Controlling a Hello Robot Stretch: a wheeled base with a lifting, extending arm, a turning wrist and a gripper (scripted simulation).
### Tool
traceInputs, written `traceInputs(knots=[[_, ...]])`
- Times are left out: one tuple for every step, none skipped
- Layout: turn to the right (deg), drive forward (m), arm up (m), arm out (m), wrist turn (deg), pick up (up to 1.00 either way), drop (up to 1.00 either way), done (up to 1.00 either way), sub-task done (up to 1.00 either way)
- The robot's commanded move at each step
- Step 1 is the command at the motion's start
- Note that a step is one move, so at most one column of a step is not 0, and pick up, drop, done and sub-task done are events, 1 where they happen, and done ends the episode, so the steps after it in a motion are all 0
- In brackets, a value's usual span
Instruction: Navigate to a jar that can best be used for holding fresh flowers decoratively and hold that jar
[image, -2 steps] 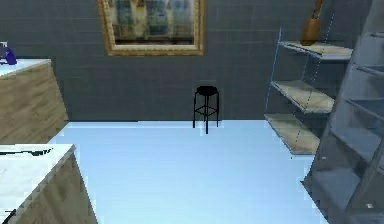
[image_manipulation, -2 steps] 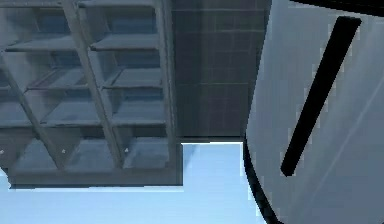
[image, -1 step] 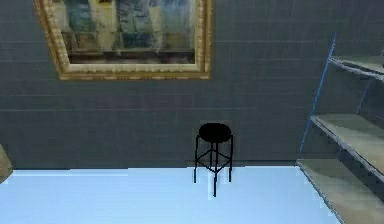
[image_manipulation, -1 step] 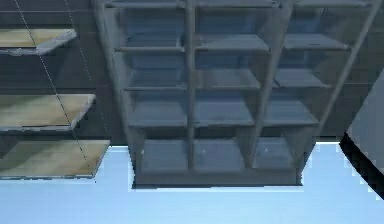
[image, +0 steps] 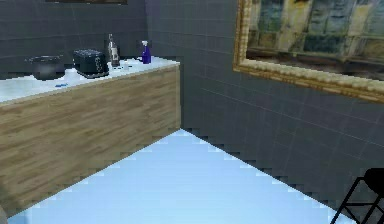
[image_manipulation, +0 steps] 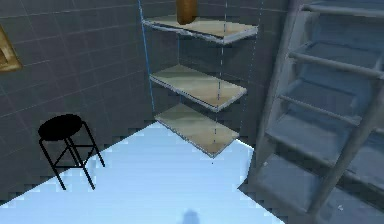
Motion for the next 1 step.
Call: traceInputs(knots=[[-3.0,0.0,0.0,0.0,0.0,0.0,0.0,0.0,0.0]])
